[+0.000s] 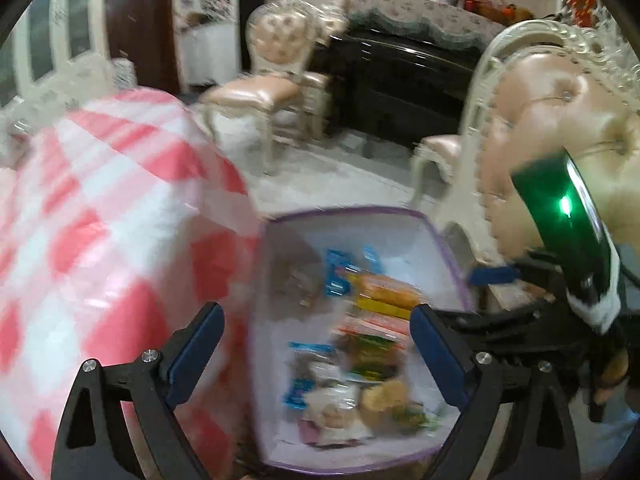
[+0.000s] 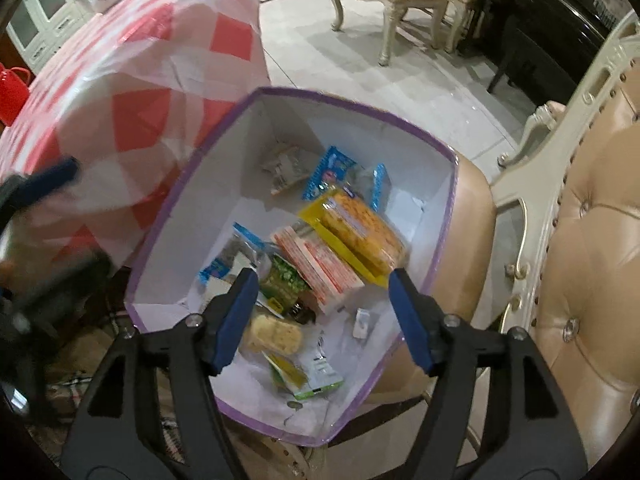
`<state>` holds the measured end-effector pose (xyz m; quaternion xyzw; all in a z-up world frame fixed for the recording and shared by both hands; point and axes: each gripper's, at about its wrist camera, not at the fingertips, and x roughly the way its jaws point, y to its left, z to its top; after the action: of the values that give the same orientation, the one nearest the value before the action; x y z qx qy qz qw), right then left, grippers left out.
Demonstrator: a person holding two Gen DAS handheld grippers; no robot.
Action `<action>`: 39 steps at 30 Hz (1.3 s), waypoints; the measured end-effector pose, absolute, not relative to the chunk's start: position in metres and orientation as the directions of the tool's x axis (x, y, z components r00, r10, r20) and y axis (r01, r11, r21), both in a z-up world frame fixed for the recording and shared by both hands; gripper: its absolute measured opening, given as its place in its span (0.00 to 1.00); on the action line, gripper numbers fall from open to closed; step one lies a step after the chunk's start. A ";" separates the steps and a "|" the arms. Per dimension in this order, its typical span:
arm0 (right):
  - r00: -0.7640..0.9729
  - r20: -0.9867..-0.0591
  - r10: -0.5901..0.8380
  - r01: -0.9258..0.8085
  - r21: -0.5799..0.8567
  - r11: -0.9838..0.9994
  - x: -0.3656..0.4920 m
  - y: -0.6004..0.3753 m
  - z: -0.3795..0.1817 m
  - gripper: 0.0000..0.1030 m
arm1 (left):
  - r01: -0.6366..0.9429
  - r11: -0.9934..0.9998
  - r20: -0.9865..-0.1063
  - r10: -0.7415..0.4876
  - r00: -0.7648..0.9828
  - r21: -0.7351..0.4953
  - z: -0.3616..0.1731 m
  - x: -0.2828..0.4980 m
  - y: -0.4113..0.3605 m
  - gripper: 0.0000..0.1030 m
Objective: Organize snacks
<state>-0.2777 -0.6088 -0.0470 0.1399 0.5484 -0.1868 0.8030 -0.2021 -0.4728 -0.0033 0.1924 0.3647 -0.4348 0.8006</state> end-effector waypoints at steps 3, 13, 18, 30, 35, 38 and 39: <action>0.311 -0.938 -0.151 0.480 0.018 0.877 -0.283 -0.611 -0.054 0.70 | 0.778 0.626 -0.741 -0.495 0.453 0.057 0.006 -0.202 -0.469 0.92; 0.339 -0.930 -0.144 0.549 0.071 0.833 -0.294 -0.623 -0.063 0.70 | 0.759 0.650 -0.808 -0.424 0.409 0.043 -0.009 -0.198 -0.470 0.92; 0.329 -0.935 -0.133 0.566 0.082 0.821 -0.297 -0.627 -0.070 0.70 | 0.787 0.616 -0.837 -0.406 0.367 0.046 -0.022 -0.205 -0.478 0.92; 0.334 -0.933 -0.133 0.590 0.097 0.801 -0.300 -0.635 -0.073 0.70 | 0.806 0.589 -0.848 -0.398 0.349 0.055 -0.027 -0.211 -0.482 0.92; 0.334 -0.934 -0.131 0.592 0.100 0.799 -0.300 -0.635 -0.074 0.70 | 0.807 0.588 -0.849 -0.399 0.347 0.053 -0.028 -0.211 -0.481 0.92; 0.332 -0.935 -0.125 0.592 0.104 0.799 -0.300 -0.635 -0.075 0.70 | 0.806 0.589 -0.848 -0.400 0.348 0.053 -0.027 -0.211 -0.480 0.92; 0.331 -0.936 -0.122 0.593 0.106 0.798 -0.300 -0.635 -0.075 0.70 | 0.806 0.589 -0.848 -0.400 0.348 0.053 -0.027 -0.211 -0.481 0.92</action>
<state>-0.2999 -0.6348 -0.0749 0.2213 0.5315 -0.2276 0.7853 -0.2114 -0.4805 -0.0272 0.2403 0.4223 -0.3842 0.7851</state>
